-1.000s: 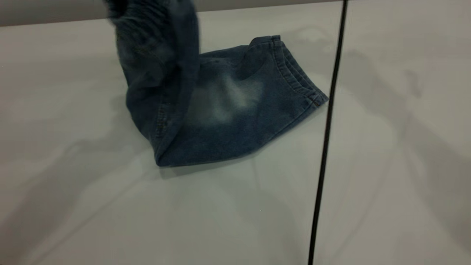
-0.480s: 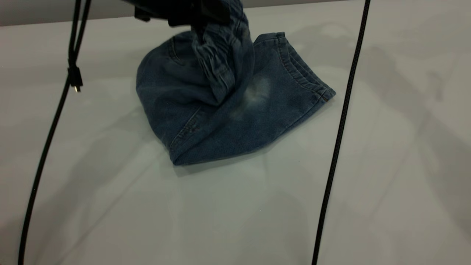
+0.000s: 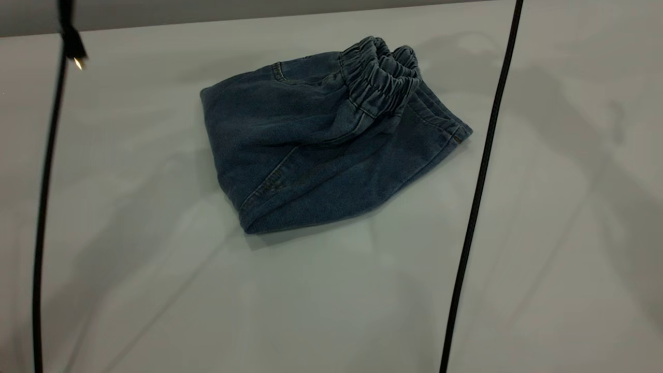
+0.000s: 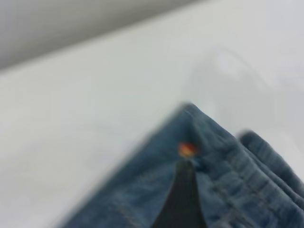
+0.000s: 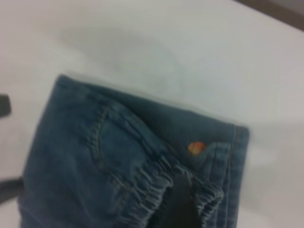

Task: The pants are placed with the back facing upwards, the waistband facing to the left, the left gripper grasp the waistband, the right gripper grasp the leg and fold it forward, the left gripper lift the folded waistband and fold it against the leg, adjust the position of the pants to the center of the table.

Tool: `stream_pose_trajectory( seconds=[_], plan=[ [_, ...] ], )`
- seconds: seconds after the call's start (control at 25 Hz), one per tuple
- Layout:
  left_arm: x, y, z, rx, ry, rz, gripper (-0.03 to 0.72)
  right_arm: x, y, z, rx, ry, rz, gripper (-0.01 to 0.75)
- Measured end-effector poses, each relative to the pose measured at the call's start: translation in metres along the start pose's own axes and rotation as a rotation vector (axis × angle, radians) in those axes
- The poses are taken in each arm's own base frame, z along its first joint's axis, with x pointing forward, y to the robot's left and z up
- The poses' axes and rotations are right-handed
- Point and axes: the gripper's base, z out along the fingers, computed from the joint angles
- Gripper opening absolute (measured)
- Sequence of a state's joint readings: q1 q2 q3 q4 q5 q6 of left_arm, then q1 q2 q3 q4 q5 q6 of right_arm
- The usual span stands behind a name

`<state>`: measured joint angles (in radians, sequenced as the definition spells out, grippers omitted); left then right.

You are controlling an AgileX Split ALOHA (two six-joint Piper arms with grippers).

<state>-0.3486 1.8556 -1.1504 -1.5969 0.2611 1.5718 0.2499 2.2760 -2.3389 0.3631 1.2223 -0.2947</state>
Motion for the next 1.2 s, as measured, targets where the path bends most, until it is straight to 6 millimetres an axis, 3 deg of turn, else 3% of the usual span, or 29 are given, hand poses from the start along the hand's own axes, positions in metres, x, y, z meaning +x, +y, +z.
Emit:
stream_pose_trajectory(
  seconds=[0.2, 0.36, 0.52, 0.64, 0.88, 1.04, 1.2],
  plan=[
    [-0.021, -0.003, -0.025, 0.015, -0.076, 0.015, 0.581, 0.000, 0.013, -0.038, 0.000, -0.041, 0.037, 0.511],
    [-0.036, -0.005, -0.045, 0.008, -0.136, 0.026, 0.581, 0.012, 0.025, -0.064, 0.003, -0.026, 0.014, 0.511],
    [-0.054, -0.001, -0.073, -0.019, -0.214, 0.033, 0.581, 0.032, 0.037, -0.070, -0.046, 0.022, 0.019, 0.511],
    [-0.068, 0.007, -0.102, -0.063, -0.288, 0.034, 0.581, 0.041, 0.047, -0.047, -0.120, 0.036, 0.032, 0.511],
    [-0.088, 0.008, -0.151, -0.101, -0.411, 0.040, 0.581, 0.065, 0.077, 0.040, -0.179, 0.128, -0.005, 0.511],
    [-0.095, 0.000, -0.170, -0.098, -0.461, 0.058, 0.581, 0.078, 0.102, 0.087, -0.185, 0.185, -0.051, 0.511],
    [-0.096, -0.002, -0.174, -0.092, -0.471, 0.064, 0.581, 0.091, 0.120, 0.121, -0.154, 0.230, -0.118, 0.511]
  ],
)
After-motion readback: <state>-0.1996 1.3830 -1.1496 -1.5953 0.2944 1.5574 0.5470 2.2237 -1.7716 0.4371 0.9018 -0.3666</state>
